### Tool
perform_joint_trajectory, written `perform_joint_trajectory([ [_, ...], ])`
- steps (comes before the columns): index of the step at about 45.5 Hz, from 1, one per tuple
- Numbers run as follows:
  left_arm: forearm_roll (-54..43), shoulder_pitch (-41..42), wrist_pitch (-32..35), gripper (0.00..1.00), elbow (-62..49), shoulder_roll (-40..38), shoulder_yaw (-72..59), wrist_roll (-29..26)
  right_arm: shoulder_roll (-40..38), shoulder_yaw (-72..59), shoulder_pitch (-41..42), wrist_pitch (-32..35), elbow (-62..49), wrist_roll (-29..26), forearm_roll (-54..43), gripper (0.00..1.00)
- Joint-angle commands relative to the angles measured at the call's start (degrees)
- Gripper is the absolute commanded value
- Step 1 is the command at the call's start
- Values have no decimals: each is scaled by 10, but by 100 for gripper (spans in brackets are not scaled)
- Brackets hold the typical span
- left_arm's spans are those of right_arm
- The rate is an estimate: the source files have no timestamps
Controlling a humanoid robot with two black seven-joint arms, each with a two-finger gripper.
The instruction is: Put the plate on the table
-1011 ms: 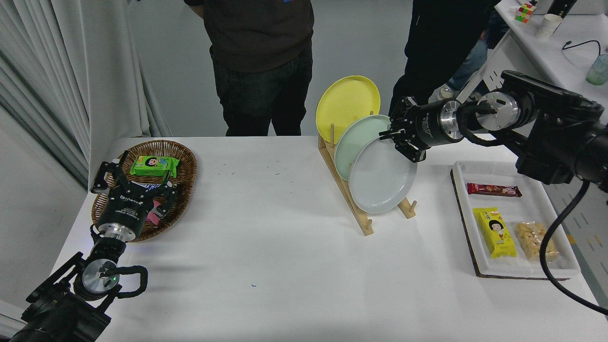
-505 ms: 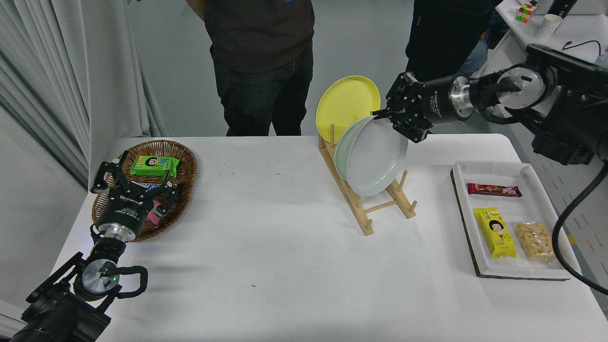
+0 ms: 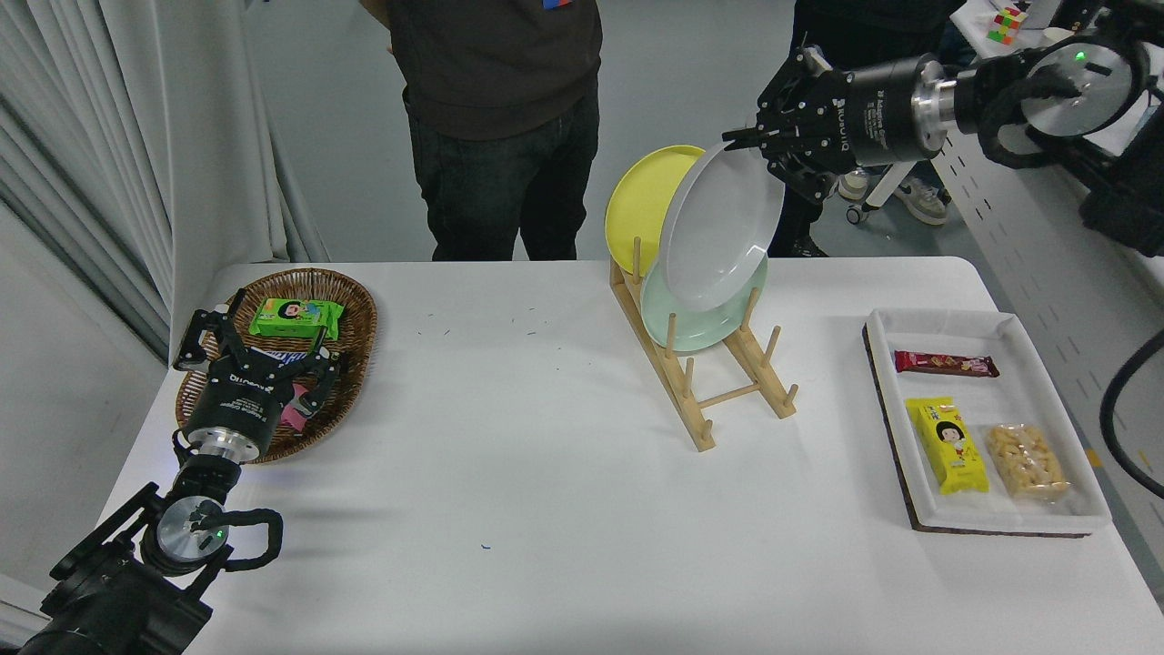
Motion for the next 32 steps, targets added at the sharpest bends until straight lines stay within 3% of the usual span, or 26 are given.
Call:
perform_joint_trajectory([
  [1, 0, 0, 0, 98, 0, 0, 0, 0, -18, -2, 37, 16, 8, 0, 17, 0],
  [32, 0, 0, 0, 98, 0, 0, 0, 0, -14, -21, 51, 13, 13, 0, 62, 0],
])
